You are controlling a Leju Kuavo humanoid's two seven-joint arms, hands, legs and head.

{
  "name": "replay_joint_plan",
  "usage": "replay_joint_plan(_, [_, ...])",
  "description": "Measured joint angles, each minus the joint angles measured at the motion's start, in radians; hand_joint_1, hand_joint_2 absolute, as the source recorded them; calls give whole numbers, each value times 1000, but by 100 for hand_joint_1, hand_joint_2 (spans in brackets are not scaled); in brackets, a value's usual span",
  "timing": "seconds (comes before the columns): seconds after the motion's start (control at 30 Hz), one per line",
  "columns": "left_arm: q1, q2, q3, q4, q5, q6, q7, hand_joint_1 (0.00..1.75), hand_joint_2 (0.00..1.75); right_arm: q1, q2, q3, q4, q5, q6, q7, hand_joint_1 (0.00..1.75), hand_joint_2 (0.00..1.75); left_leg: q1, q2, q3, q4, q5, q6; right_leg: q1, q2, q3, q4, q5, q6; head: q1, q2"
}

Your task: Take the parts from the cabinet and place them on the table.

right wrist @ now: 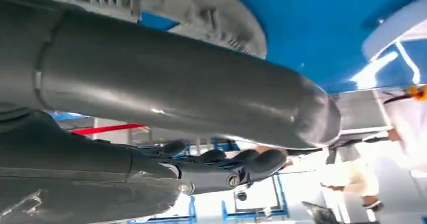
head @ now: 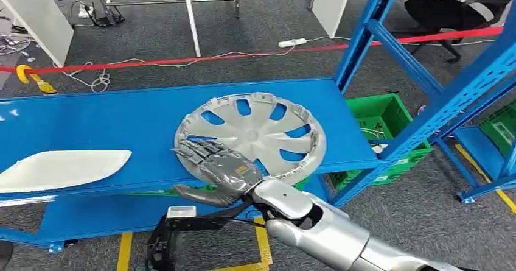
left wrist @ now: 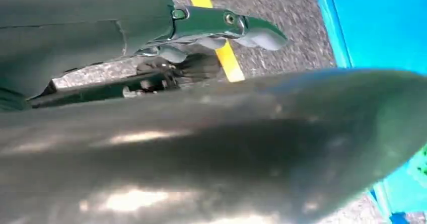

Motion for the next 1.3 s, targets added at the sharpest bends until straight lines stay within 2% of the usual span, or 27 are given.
replay_joint_plan(0.03, [1, 0, 0, 0, 0, 0, 0, 0, 0, 2, 0, -3, 1, -1, 0, 0, 0, 0, 1, 0, 0, 0, -2, 2, -8, 0, -53, 87, -31, 7, 1, 0])
replay_joint_plan(0.07, [1, 0, 0, 0, 0, 0, 0, 0, 0, 4, -1, -5, 3, -2, 0, 0, 0, 0, 4, 0, 1, 1, -4, 2, -14, 0, -95, 145, -39, 12, 0, 0])
replay_joint_plan(0.1, [1, 1, 0, 0, 0, 0, 0, 0, 0, 5, -2, -5, 4, -4, 0, 0, 0, 0, 6, 0, 3, 1, -6, 0, -20, -1, -111, 149, -18, 16, 1, 0])
replay_joint_plan(0.17, [1, 0, 0, 0, 0, 0, 0, 0, 0, 5, -2, -7, 6, -3, 0, 0, 0, 0, 15, -1, 12, 1, -12, -9, -30, -1, -75, 32, 79, 25, 0, 0])
replay_joint_plan(0.2, [0, 0, 0, 0, 0, 0, 0, 0, 0, 4, -2, -10, 6, -3, 0, 1, 0, 0, 22, -3, 19, 1, -15, -15, -36, -2, -31, -76, 142, 31, 0, 0])
replay_joint_plan(0.23, [0, 0, 0, 0, 0, 0, 0, 0, 0, 3, -2, -12, 6, -3, 0, 0, 0, 0, 23, -3, 24, 0, -19, -22, -43, -4, 2, -159, 180, 44, 2, 0])
replay_joint_plan(0.27, [-1, 0, 0, 0, 0, 0, 0, 0, 0, 3, -2, -13, 7, -3, 0, 2, 0, 0, 21, -7, 26, -1, -19, -31, -32, 7, 6, -167, 172, 51, 0, 0])
replay_joint_plan(0.37, [0, -1, 0, 0, 0, -2, 0, 0, 0, 4, -3, -14, 8, -3, 0, 2, 0, 0, 29, -6, 38, -32, -2, -55, -24, 14, 9, -165, 179, 30, -2, 0])
replay_joint_plan(0.4, [-1, -2, 0, 0, 2, -4, 0, 0, 0, 2, -3, -15, 8, -3, -3, 2, 0, 0, 30, -6, 45, -41, 0, -65, -22, 16, 16, -179, 186, 17, 0, 0])
replay_joint_plan(0.43, [-1, -2, 0, 0, 2, -6, 0, 0, 0, -6, -3, -16, 10, -9, -9, -1, 0, 0, 30, 0, 40, -29, -13, -61, -26, 13, 23, -189, 192, 7, -6, 0])
replay_joint_plan(0.47, [-4, -3, 0, 0, 2, -8, 0, 0, 0, -28, -3, -15, 24, -27, -19, -5, 0, 0, 23, 1, 13, 25, -49, -53, -25, 13, 23, -192, 194, -1, -10, 0])
replay_joint_plan(0.53, [-4, -4, 2, 0, 2, -11, 0, 0, 0, -74, -3, -13, 67, -61, -33, -6, 0, 0, 8, 0, -70, 194, -125, -44, -19, 12, 22, -193, 195, -11, -15, 0])
replay_joint_plan(0.57, [-2, -5, 4, 0, 2, -15, 2, 0, 0, -88, -5, -13, 91, -75, -38, 1, 0, 0, 2, 0, -107, 267, -147, -39, -14, 12, 22, -192, 194, -14, -14, 0])
replay_joint_plan(0.6, [2, -5, 6, 0, 2, -18, 3, 0, 0, -94, -8, -13, 109, -81, -41, 4, 0, 0, -3, 0, -122, 291, -145, -36, -9, 11, 22, -192, 194, -17, -13, 0])
replay_joint_plan(0.67, [6, -6, 12, 0, 2, -24, 6, 0, 0, -101, -13, -12, 138, -87, -48, 15, 0, 0, -11, 0, -82, 208, -79, -23, -4, 12, 23, -192, 194, -17, -13, 0])
replay_joint_plan(0.73, [6, -6, 19, 0, 2, -26, 6, 0, 0, -113, -19, -12, 161, -94, -53, 28, 0, 0, -12, 1, 0, 52, -5, -18, -4, 15, 23, -183, 187, -11, -14, 0])
replay_joint_plan(0.77, [5, -11, 24, 0, 2, -29, 6, 0, 0, -122, -24, -12, 173, -99, -53, 34, 0, 0, -12, 1, 23, 13, -17, -22, 12, 17, 13, -170, 179, -4, -16, 0])
replay_joint_plan(0.8, [5, -11, 31, -1, 3, -31, 6, 0, 0, -126, -29, -12, 184, -103, -53, 42, 0, 0, -9, -2, 20, 8, -27, -10, 11, 19, 6, -163, 176, -6, -18, 0])
replay_joint_plan(0.83, [9, -16, 36, -3, 4, -37, 8, 0, 0, -126, -36, -12, 190, -110, -52, 48, 0, 0, -11, -3, 19, 8, -29, -5, 11, 18, 7, -165, 175, -6, -6, 0])
replay_joint_plan(0.93, [13, -24, 56, -21, 5, -32, 56, 0, 0, -126, -40, -13, 199, -126, -29, 95, 0, 0, -8, -5, 21, 8, -30, 6, 4, 16, -2, -152, 162, 5, -7, 0])
replay_joint_plan(0.97, [11, -27, 66, -36, 2, -25, 72, 0, 0, -129, -40, -14, 199, -127, -20, 107, 0, 0, -7, -5, 21, 8, -31, 13, 3, 10, -22, -112, 137, 15, 0, 0])
replay_joint_plan(1.03, [10, -29, 83, -55, -9, -25, 108, 0, 0, -129, -40, -14, 199, -130, -6, 119, 0, 0, -7, -4, 22, 8, -32, 17, -7, 4, -103, 53, 64, 29, 0, 0])
replay_joint_plan(1.1, [11, -30, 93, -57, -15, -32, 142, 0, 0, -120, -40, -14, 200, -131, 2, 122, 0, 0, -3, -4, 25, 8, -34, 17, -10, 4, -162, 153, 42, 34, 0, 0])
replay_joint_plan(1.13, [11, -29, 98, -57, -20, -36, 156, 0, 0, -119, -41, -14, 201, -132, 5, 122, 0, 0, -1, -4, 27, 8, -36, 15, -11, 4, -161, 140, 65, 34, 1, 0])
replay_joint_plan(1.17, [10, -31, 104, -57, -25, -39, 170, 0, 0, -120, -40, -14, 201, -132, 8, 121, 0, 0, 0, -4, 30, 8, -38, 14, -13, 4, -139, 82, 108, 30, 2, 0])
replay_joint_plan(1.23, [2, -35, 108, -57, -34, -48, 187, 0, 0, -127, -37, -14, 200, -132, 18, 110, 0, 0, 0, -6, 39, 6, -42, 8, -12, 4, -50, -113, 211, 12, 1, 0])
replay_joint_plan(1.3, [-9, -38, 108, -57, -40, -56, 195, 0, 0, -135, -29, -14, 200, -133, 28, 97, 0, 0, -2, -7, 37, 4, -42, -1, -2, 2, -17, -168, 206, 1, 1, 0])
